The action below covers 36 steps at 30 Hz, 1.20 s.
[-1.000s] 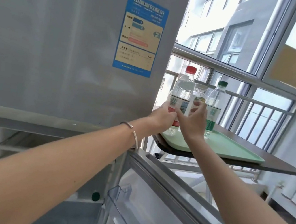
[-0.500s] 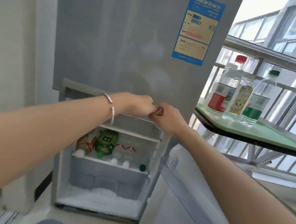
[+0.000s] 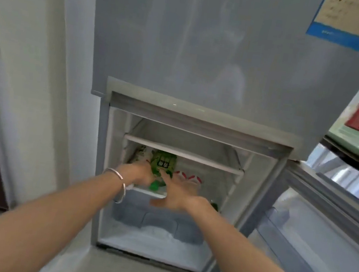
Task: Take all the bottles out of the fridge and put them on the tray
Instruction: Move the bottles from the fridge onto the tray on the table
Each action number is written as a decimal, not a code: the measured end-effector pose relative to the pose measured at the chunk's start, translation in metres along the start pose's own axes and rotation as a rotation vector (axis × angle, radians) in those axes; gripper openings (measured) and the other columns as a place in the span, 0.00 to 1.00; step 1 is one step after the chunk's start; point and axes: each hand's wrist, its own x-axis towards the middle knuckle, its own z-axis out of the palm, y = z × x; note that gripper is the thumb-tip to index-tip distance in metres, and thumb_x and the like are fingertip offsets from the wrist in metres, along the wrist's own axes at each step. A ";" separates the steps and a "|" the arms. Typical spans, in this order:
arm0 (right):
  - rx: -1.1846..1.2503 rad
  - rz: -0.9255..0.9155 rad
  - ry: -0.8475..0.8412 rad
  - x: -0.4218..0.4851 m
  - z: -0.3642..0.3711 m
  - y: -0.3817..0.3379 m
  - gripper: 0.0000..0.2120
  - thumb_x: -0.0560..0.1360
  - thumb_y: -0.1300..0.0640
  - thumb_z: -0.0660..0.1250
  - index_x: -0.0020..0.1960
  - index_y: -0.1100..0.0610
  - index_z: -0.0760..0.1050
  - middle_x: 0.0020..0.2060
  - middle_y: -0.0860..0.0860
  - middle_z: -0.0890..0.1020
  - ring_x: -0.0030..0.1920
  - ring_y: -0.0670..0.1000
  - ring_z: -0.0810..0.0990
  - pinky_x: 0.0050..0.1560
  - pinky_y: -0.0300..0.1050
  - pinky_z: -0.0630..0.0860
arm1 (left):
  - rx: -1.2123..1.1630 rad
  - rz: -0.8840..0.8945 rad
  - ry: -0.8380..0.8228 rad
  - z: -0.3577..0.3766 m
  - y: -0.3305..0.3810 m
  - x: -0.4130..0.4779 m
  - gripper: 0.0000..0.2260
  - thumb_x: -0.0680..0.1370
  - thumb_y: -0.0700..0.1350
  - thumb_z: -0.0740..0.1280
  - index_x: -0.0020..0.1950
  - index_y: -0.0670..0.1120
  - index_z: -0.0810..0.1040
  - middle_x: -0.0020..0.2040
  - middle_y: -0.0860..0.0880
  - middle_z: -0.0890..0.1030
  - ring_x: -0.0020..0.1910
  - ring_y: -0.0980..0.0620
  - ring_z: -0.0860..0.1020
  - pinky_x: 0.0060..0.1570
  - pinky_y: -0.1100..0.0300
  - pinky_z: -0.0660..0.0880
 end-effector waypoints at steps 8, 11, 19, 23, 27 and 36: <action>-0.150 0.008 0.049 0.070 0.046 0.009 0.50 0.71 0.34 0.66 0.79 0.42 0.36 0.79 0.55 0.37 0.79 0.59 0.37 0.73 0.69 0.36 | -0.090 -0.296 0.068 0.090 -0.071 0.131 0.33 0.72 0.49 0.60 0.75 0.39 0.59 0.70 0.39 0.68 0.68 0.41 0.69 0.67 0.51 0.69; -0.133 -0.010 0.054 0.087 0.053 0.011 0.49 0.72 0.35 0.66 0.79 0.42 0.36 0.79 0.55 0.37 0.79 0.58 0.36 0.73 0.70 0.35 | -0.186 -0.314 0.102 0.102 -0.075 0.141 0.32 0.73 0.49 0.61 0.75 0.39 0.60 0.69 0.40 0.69 0.66 0.42 0.71 0.65 0.52 0.71; -0.078 -0.025 0.059 0.102 0.068 0.020 0.49 0.73 0.37 0.67 0.79 0.43 0.37 0.80 0.54 0.38 0.79 0.57 0.38 0.74 0.65 0.37 | -0.512 -0.461 0.263 0.103 -0.061 0.130 0.41 0.74 0.50 0.70 0.74 0.36 0.47 0.67 0.36 0.67 0.66 0.39 0.71 0.63 0.51 0.72; -0.065 -0.005 0.049 0.093 0.067 0.027 0.48 0.73 0.38 0.67 0.79 0.43 0.37 0.80 0.54 0.39 0.79 0.57 0.38 0.74 0.65 0.37 | -0.376 -0.369 0.240 0.099 -0.065 0.123 0.27 0.79 0.42 0.62 0.72 0.31 0.57 0.67 0.35 0.71 0.64 0.39 0.73 0.62 0.52 0.73; -0.060 0.015 0.045 0.079 0.057 0.031 0.48 0.74 0.39 0.67 0.79 0.43 0.37 0.80 0.56 0.39 0.79 0.58 0.39 0.75 0.64 0.37 | -0.398 -0.355 0.311 0.078 -0.060 0.108 0.32 0.77 0.40 0.64 0.75 0.32 0.52 0.66 0.38 0.74 0.65 0.42 0.75 0.61 0.54 0.72; -0.025 0.004 0.062 0.023 0.022 0.012 0.49 0.73 0.41 0.68 0.79 0.44 0.37 0.80 0.56 0.41 0.79 0.60 0.43 0.77 0.64 0.44 | -0.341 -0.383 0.378 -0.001 -0.038 0.027 0.31 0.77 0.43 0.64 0.71 0.27 0.55 0.67 0.37 0.74 0.66 0.40 0.74 0.60 0.54 0.72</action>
